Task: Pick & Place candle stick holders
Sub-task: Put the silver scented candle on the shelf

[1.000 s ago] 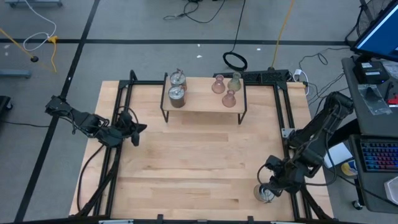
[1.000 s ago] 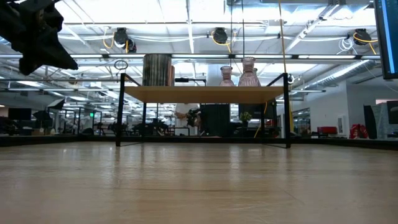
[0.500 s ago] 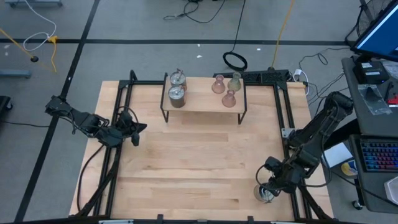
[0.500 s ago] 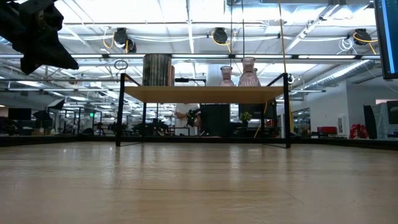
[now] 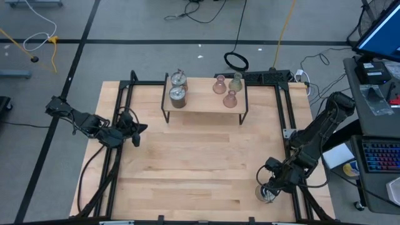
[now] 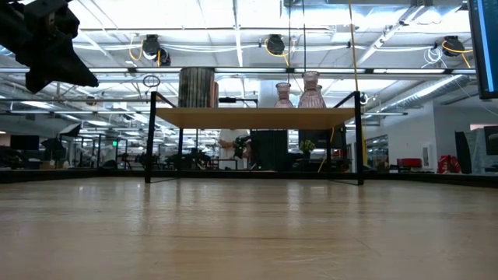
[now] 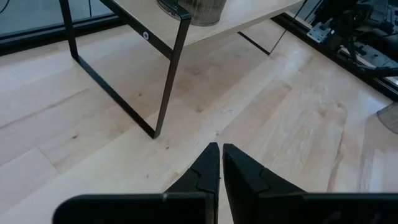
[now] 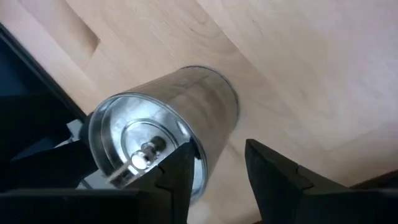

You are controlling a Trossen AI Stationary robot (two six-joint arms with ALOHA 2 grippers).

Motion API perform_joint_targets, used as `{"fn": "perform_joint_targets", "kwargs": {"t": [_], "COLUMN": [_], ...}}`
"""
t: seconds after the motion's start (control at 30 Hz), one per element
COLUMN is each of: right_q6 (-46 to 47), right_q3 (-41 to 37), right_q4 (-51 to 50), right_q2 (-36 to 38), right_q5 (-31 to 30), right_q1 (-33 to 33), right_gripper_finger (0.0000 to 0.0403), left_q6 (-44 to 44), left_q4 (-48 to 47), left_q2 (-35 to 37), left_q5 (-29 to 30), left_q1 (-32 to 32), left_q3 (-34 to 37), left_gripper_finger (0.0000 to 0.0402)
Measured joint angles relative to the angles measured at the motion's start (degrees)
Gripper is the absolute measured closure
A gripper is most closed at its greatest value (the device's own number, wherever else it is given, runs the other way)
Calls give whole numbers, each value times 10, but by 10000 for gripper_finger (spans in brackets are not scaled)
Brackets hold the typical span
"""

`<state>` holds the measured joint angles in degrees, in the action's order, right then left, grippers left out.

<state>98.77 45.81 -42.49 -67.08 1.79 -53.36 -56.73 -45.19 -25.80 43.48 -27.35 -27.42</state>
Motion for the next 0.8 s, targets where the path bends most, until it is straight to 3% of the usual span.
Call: {"fn": "perform_joint_targets", "kwargs": {"t": [0.23,0.63,0.8], "right_q6": [0,-1,0], "right_q3": [-21,-23,-24], "right_q4": [24,19,14], "right_q2": [1,0,0], "right_q5": [-1,-2,-2], "right_q1": [0,0,5], "right_gripper_finger": [278,390,392], "left_q6": [-6,-2,6], "left_q4": [0,0,0], "left_q2": [0,0,0], "left_q5": [0,0,1], "left_q1": [0,0,0], "left_q3": [0,0,0], "left_gripper_finger": [380,380,380]}}
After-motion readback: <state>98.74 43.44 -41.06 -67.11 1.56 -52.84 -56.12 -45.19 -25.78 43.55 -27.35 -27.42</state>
